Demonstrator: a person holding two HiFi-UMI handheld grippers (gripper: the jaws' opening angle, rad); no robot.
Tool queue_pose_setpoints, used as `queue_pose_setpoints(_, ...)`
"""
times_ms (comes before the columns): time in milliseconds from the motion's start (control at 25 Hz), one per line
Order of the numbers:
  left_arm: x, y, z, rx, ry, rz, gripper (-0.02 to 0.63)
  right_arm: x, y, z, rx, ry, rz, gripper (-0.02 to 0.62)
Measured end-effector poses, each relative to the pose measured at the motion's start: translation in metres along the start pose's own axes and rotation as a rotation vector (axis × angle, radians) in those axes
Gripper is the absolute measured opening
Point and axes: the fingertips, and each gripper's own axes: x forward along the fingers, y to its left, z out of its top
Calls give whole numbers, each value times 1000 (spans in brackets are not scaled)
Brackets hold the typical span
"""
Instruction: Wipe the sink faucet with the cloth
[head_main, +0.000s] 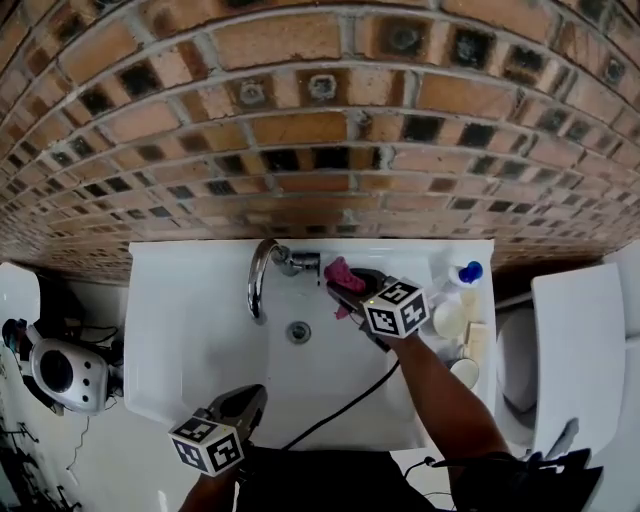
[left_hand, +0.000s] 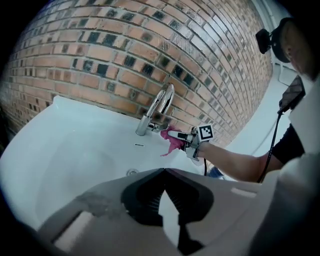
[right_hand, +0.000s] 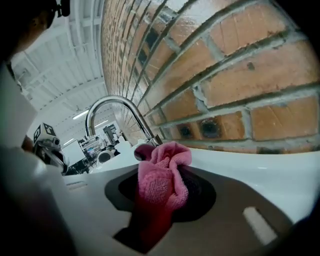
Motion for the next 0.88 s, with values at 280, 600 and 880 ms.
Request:
queue_pose_setpoints(280,16,-8,-1,-33,9,41,3,29,-20,-6,-120,110,59,130)
queue_pose_setpoints(600,28,-12,-2,-59,23,64,3,41,-23,-9,-293,191,90,126)
queue_pose_setpoints(880,30,-17,1,-56,13,55,3,35,-7,-1,-456,235,103,126)
